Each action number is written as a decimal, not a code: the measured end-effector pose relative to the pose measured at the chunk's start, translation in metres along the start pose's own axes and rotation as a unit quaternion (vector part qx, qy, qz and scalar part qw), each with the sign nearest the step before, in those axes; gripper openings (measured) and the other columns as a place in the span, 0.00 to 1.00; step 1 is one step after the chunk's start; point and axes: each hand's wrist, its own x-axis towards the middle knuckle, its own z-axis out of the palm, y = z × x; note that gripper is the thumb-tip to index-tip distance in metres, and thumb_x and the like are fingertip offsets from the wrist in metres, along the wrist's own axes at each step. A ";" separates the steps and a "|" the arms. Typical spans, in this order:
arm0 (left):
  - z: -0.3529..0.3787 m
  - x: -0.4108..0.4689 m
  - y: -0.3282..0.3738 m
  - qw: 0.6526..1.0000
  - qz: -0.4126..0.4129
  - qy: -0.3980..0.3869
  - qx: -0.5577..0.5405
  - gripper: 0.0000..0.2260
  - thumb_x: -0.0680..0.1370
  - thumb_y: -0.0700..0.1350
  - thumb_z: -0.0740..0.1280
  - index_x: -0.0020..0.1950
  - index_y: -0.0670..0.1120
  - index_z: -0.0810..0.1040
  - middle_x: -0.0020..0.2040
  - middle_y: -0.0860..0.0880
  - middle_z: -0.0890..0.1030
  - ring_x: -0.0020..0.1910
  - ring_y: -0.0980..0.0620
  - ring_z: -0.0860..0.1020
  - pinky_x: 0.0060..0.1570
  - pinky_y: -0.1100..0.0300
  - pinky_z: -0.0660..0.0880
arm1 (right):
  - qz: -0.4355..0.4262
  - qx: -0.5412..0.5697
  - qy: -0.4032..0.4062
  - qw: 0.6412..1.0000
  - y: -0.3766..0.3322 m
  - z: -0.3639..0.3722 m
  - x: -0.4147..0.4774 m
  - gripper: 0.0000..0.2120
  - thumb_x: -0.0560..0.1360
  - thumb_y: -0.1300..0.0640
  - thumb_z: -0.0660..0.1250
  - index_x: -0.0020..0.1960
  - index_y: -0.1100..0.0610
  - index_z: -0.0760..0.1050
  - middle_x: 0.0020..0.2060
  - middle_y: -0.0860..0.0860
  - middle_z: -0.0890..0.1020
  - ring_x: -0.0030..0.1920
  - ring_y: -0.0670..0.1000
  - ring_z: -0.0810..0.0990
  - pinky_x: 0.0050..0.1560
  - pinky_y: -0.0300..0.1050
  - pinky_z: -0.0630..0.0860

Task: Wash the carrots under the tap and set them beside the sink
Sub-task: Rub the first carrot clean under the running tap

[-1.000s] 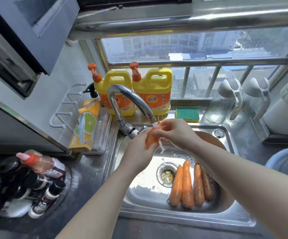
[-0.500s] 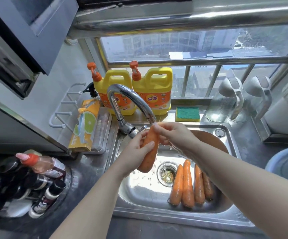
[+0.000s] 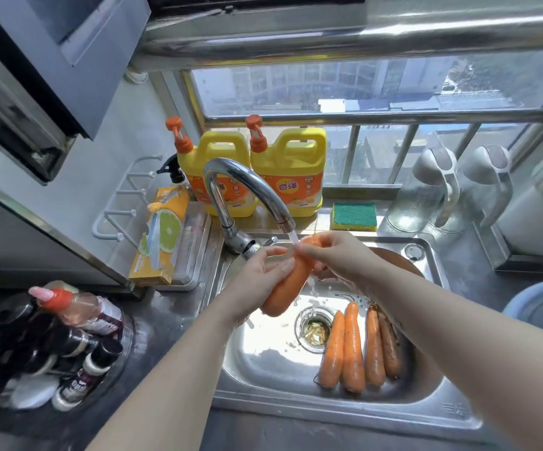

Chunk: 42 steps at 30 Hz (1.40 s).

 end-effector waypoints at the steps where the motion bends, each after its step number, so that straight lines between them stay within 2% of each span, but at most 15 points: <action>1: -0.002 0.000 0.001 1.000 -0.006 -0.007 0.025 0.17 0.81 0.51 0.68 0.68 0.49 0.72 0.59 0.48 0.81 0.51 0.51 0.83 0.43 0.58 0.81 | -0.001 0.009 0.025 1.000 0.003 -0.002 0.000 0.13 0.75 0.51 0.75 0.51 0.61 0.81 0.37 0.56 0.82 0.33 0.49 0.77 0.39 0.44 0.78; 5: -0.008 0.000 -0.002 1.000 -0.008 -0.018 0.001 0.19 0.79 0.47 0.71 0.69 0.49 0.74 0.62 0.46 0.78 0.56 0.47 0.82 0.50 0.56 0.83 | 0.016 0.043 0.078 0.996 0.005 -0.012 -0.003 0.13 0.76 0.52 0.74 0.52 0.62 0.80 0.46 0.62 0.85 0.39 0.53 0.83 0.48 0.49 0.84; 8: -0.007 0.005 -0.007 0.995 0.028 0.019 -0.091 0.22 0.77 0.39 0.72 0.71 0.48 0.73 0.64 0.44 0.76 0.61 0.44 0.80 0.58 0.53 0.81 | 0.031 0.090 0.071 0.993 -0.004 -0.020 -0.009 0.14 0.75 0.57 0.74 0.54 0.64 0.76 0.45 0.62 0.84 0.38 0.55 0.85 0.43 0.46 0.84; 11: -0.004 0.008 -0.007 0.991 0.056 0.034 -0.120 0.25 0.75 0.40 0.74 0.70 0.50 0.73 0.65 0.46 0.77 0.63 0.45 0.79 0.59 0.53 0.80 | 0.054 0.091 0.036 0.994 -0.008 -0.028 -0.014 0.19 0.71 0.58 0.77 0.55 0.66 0.74 0.45 0.64 0.84 0.38 0.57 0.86 0.35 0.42 0.83; 14: 0.004 0.010 -0.006 0.990 0.062 0.050 -0.118 0.27 0.70 0.49 0.77 0.67 0.52 0.75 0.64 0.46 0.75 0.61 0.43 0.80 0.56 0.51 0.81 | -0.002 -0.102 0.011 0.995 -0.008 -0.032 -0.012 0.17 0.68 0.54 0.80 0.51 0.61 0.79 0.40 0.58 0.85 0.35 0.52 0.85 0.34 0.42 0.81; 17: 0.017 0.012 -0.005 0.985 0.070 0.084 -0.132 0.13 0.78 0.46 0.72 0.61 0.55 0.77 0.63 0.46 0.74 0.57 0.40 0.81 0.49 0.53 0.83 | -0.084 -0.394 0.002 0.915 -0.015 -0.030 -0.015 0.17 0.68 0.45 0.79 0.51 0.54 0.83 0.39 0.50 0.85 0.37 0.49 0.83 0.43 0.47 0.79; 19: 0.023 0.014 -0.001 0.982 0.065 0.127 -0.123 0.06 0.82 0.46 0.67 0.58 0.55 0.77 0.61 0.46 0.75 0.56 0.40 0.81 0.46 0.52 0.83 | -0.101 -0.498 0.002 0.861 -0.019 -0.023 -0.019 0.20 0.70 0.39 0.76 0.52 0.52 0.82 0.41 0.49 0.83 0.41 0.50 0.80 0.45 0.48 0.77; 21: 0.028 0.015 0.004 0.978 0.055 0.171 -0.107 0.06 0.84 0.47 0.63 0.58 0.51 0.78 0.59 0.44 0.77 0.55 0.41 0.81 0.46 0.49 0.84 | -0.115 -0.564 -0.001 0.818 -0.017 -0.014 -0.020 0.21 0.72 0.37 0.72 0.55 0.51 0.79 0.46 0.49 0.83 0.45 0.51 0.79 0.46 0.48 0.76; 24: 0.026 0.013 0.005 0.982 0.047 0.156 -0.100 0.08 0.86 0.48 0.59 0.61 0.53 0.76 0.64 0.43 0.76 0.59 0.42 0.80 0.51 0.47 0.83 | -0.108 -0.555 -0.033 0.824 -0.011 -0.009 -0.019 0.19 0.75 0.40 0.70 0.58 0.51 0.75 0.49 0.48 0.81 0.46 0.52 0.76 0.45 0.46 0.72; 28: 0.014 0.008 -0.005 0.996 0.066 0.062 -0.023 0.22 0.79 0.46 0.71 0.68 0.61 0.66 0.67 0.48 0.71 0.66 0.46 0.76 0.65 0.48 0.77 | -0.085 -0.522 -0.057 0.847 -0.008 -0.011 -0.017 0.14 0.77 0.41 0.69 0.56 0.49 0.73 0.45 0.46 0.78 0.47 0.52 0.78 0.47 0.47 0.72; 30: 0.017 0.009 -0.007 0.992 0.081 0.089 -0.025 0.23 0.77 0.46 0.74 0.66 0.61 0.68 0.64 0.49 0.73 0.64 0.45 0.78 0.62 0.46 0.78 | -0.095 -0.546 -0.040 0.831 -0.007 -0.009 -0.017 0.16 0.77 0.40 0.67 0.58 0.49 0.73 0.47 0.47 0.79 0.51 0.53 0.79 0.51 0.49 0.73; 33: 0.025 0.012 0.002 0.983 0.071 0.140 -0.092 0.15 0.79 0.46 0.72 0.60 0.58 0.72 0.60 0.49 0.75 0.58 0.42 0.81 0.52 0.46 0.83 | -0.122 -0.583 -0.003 0.804 -0.006 -0.004 -0.016 0.19 0.78 0.39 0.65 0.61 0.51 0.71 0.54 0.49 0.82 0.54 0.54 0.79 0.51 0.50 0.68; 35: 0.021 0.015 0.006 0.987 0.055 0.120 -0.086 0.14 0.80 0.46 0.70 0.64 0.55 0.73 0.62 0.47 0.76 0.59 0.43 0.80 0.51 0.49 0.83 | -0.118 -0.579 -0.002 0.807 -0.006 -0.005 -0.016 0.18 0.78 0.39 0.65 0.60 0.51 0.71 0.55 0.50 0.82 0.53 0.54 0.79 0.51 0.50 0.68; 39: 0.001 0.016 0.007 0.992 0.049 0.012 -0.114 0.21 0.79 0.37 0.70 0.70 0.50 0.73 0.64 0.43 0.75 0.62 0.42 0.79 0.56 0.49 0.82 | -0.104 -0.558 -0.014 0.823 -0.008 -0.010 -0.014 0.17 0.78 0.39 0.66 0.58 0.50 0.71 0.50 0.49 0.81 0.50 0.53 0.78 0.53 0.51 0.71; 42: 0.007 0.016 0.009 0.990 0.086 0.077 -0.085 0.22 0.76 0.39 0.74 0.68 0.50 0.73 0.61 0.45 0.77 0.60 0.46 0.80 0.52 0.52 0.83 | -0.149 -0.589 0.031 0.794 -0.003 -0.005 -0.009 0.19 0.79 0.37 0.63 0.61 0.50 0.70 0.53 0.48 0.83 0.54 0.54 0.80 0.59 0.53 0.69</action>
